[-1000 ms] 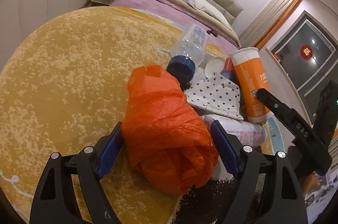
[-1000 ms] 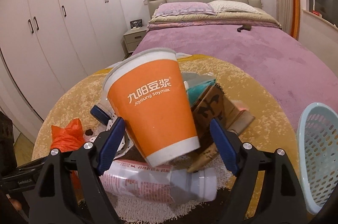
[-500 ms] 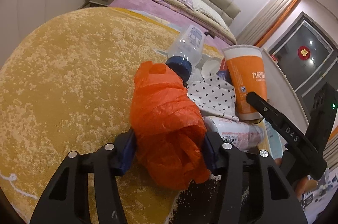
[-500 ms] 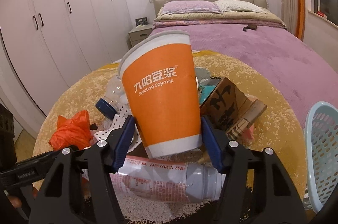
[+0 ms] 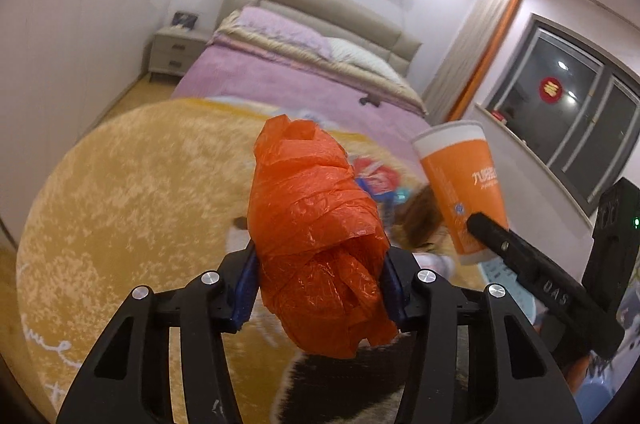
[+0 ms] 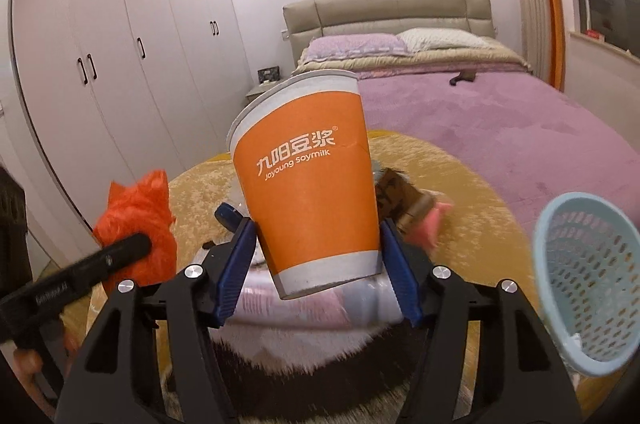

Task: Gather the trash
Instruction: 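Carry the bag and cup over the blue basket and release both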

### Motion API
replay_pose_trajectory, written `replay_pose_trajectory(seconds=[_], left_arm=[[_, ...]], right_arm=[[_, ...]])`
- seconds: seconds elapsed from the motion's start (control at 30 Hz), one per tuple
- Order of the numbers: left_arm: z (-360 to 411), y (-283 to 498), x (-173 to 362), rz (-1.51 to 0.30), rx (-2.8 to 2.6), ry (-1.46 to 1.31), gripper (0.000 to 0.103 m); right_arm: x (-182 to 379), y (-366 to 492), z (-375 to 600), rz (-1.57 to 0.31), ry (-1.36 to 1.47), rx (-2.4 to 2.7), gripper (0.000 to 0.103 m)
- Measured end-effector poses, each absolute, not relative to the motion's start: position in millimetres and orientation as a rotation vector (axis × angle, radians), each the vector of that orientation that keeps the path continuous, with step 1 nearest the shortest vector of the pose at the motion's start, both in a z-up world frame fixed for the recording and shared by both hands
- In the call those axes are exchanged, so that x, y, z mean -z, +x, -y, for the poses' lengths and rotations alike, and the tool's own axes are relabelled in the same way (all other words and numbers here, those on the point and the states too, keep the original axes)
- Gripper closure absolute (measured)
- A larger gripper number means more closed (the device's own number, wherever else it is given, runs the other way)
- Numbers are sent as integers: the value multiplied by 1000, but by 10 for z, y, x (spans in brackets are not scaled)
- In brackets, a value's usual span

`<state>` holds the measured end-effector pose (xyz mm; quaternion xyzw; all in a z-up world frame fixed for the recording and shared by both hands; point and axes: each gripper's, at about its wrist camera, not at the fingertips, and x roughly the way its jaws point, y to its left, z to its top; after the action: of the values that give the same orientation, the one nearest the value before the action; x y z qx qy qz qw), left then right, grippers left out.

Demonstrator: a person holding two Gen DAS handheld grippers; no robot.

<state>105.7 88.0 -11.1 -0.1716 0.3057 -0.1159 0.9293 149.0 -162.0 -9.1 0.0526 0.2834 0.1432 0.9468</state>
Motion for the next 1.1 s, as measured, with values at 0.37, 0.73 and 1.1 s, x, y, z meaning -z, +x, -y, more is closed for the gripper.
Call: replay_pose_trajectory(seconds=[0.37, 0.73, 1.1], left_arm=[[-177, 704, 74, -605, 420, -238, 54], [176, 587, 306, -670, 476, -170, 54], [321, 566, 287, -675, 472, -146, 54]], right_arm=[[492, 791, 2320, -692, 123, -130, 43], [779, 705, 2596, -790, 190, -99, 39], [840, 788, 2626, -825, 182, -145, 43]])
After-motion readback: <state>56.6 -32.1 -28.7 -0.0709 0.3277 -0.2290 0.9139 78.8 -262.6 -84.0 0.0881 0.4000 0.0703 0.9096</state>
